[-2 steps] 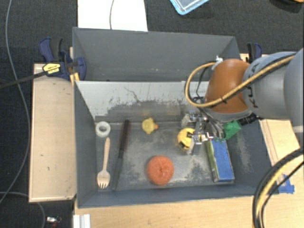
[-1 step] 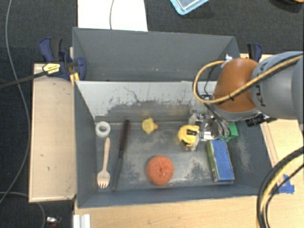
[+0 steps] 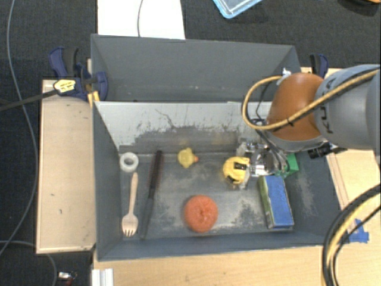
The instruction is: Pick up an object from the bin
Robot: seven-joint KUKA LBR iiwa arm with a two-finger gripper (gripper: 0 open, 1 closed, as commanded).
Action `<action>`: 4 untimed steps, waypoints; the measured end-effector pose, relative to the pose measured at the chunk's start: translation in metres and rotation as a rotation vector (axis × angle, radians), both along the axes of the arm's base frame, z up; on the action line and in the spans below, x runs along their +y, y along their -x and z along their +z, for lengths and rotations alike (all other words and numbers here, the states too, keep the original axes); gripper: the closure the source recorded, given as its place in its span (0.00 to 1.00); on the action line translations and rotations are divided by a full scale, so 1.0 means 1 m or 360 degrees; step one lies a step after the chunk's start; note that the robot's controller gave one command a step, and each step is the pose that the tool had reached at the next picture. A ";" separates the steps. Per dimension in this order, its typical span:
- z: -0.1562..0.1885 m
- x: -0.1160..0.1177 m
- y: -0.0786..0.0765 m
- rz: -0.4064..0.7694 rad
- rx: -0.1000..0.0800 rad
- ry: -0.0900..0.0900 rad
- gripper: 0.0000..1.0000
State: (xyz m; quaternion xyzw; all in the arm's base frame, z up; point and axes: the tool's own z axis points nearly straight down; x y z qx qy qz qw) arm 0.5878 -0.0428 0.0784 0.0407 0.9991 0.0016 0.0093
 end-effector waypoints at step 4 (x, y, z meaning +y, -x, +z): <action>0.000 0.000 0.000 0.0012 0.0000 0.0000 1.00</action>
Offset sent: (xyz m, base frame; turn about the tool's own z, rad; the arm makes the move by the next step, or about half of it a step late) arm 0.0000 0.0000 0.0000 0.0000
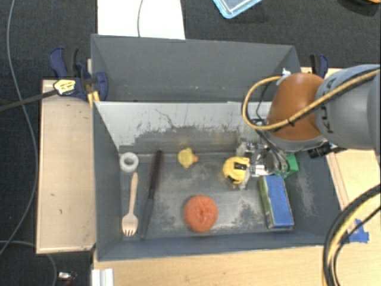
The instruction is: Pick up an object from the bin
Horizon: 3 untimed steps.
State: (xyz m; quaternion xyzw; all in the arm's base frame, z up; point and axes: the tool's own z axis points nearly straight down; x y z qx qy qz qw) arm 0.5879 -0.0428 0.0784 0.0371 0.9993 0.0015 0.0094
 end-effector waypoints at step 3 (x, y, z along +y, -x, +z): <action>0.000 0.000 0.000 0.0005 0.0000 0.0000 1.00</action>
Offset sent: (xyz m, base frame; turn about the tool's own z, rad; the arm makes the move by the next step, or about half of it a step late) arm 0.0000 0.0000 0.0000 0.0000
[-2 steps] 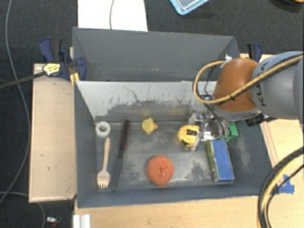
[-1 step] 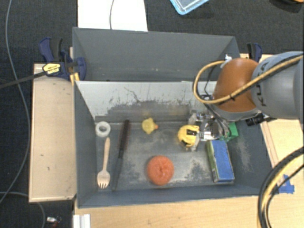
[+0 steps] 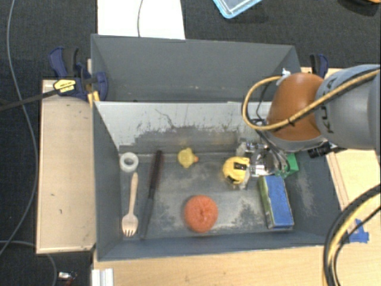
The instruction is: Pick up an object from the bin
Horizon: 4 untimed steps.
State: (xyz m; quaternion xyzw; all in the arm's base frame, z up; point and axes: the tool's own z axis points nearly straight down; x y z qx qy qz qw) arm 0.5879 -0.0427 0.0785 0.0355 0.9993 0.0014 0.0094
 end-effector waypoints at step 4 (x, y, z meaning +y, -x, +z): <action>0.000 0.000 0.000 0.0003 0.0000 0.0000 1.00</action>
Offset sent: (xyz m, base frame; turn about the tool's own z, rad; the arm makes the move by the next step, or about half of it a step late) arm 0.0000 0.0000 0.0000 0.0000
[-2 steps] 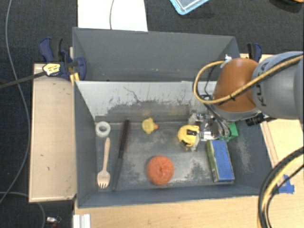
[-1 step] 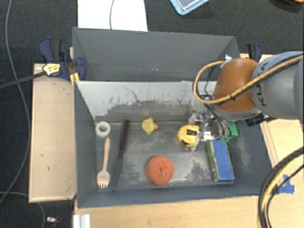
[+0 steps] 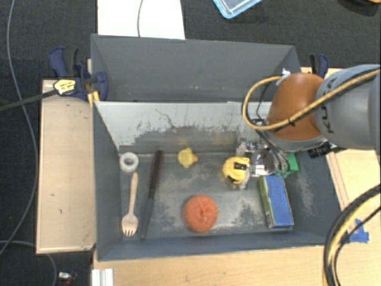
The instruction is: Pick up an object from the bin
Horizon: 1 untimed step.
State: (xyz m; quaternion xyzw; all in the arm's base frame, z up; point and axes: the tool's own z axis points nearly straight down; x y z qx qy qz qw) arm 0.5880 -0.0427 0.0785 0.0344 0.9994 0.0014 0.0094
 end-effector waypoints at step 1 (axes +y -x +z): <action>0.000 0.000 0.000 0.0001 0.0000 0.0000 1.00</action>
Offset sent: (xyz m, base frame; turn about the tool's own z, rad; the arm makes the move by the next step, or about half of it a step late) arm 0.0000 0.0000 0.0000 0.0000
